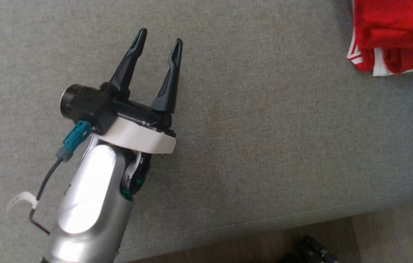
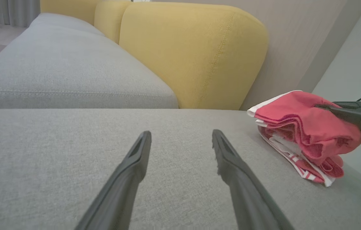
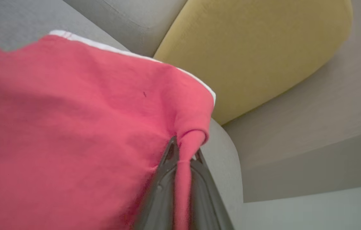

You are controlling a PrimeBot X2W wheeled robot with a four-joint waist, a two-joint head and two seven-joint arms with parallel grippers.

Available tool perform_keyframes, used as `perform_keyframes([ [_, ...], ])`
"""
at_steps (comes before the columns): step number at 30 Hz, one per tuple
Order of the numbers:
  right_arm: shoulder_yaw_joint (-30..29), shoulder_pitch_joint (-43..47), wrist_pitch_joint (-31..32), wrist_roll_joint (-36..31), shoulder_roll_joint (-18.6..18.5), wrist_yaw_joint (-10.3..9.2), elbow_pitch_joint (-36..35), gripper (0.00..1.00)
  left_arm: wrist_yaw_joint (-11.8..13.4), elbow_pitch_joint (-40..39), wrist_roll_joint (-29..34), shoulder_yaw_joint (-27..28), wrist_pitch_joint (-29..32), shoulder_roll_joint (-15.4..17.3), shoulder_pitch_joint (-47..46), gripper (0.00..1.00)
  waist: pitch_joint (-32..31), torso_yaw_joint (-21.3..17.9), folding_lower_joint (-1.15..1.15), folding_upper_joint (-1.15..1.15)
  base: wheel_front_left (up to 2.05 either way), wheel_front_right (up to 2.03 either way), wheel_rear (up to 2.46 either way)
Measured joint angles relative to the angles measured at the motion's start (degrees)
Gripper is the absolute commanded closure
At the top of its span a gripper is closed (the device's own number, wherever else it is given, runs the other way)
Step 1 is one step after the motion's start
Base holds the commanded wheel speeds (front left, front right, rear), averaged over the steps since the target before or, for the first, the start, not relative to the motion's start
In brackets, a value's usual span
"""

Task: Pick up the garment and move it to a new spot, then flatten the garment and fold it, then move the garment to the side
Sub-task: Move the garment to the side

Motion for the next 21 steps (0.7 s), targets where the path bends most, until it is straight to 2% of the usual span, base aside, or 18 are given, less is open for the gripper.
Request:
perform_keyframes([
  [14,-7.4,1.5,4.5,0.2,0.3,0.0,0.9,1.0,-0.4,0.7,0.0,1.3,0.0,0.0,-0.1,0.0,1.5,0.1,-0.01,0.0,0.0,0.0,0.0],
  [15,-7.9,1.9,4.7,0.5,0.3,0.0,0.9,0.92,-0.4,0.7,0.0,1.3,0.0,0.0,-0.1,0.0,1.4,0.1,-0.01,0.0,0.0,0.0,0.0],
  [16,-8.3,2.3,5.0,0.5,0.3,0.0,0.7,0.56,-0.4,0.7,0.0,1.3,0.0,0.0,-0.1,0.0,1.4,0.2,-0.02,0.0,0.0,0.0,0.0],
  [17,-8.8,2.7,5.0,0.5,0.3,0.0,0.6,0.06,-0.4,0.7,0.0,1.2,0.0,0.0,-0.1,0.0,1.4,0.2,-0.01,0.0,0.0,0.0,0.0],
  [18,-9.6,3.0,5.1,0.9,0.7,0.0,0.5,0.0,-0.4,0.7,0.0,1.2,0.0,0.0,-0.1,0.0,1.3,0.3,-0.01,0.0,0.0,0.0,0.0],
  [21,-10.9,3.7,5.6,2.0,1.7,0.0,-0.4,0.0,-0.4,0.7,-0.1,1.2,0.0,0.0,-0.1,0.0,0.8,0.5,-0.01,0.0,0.0,0.0,0.0],
])
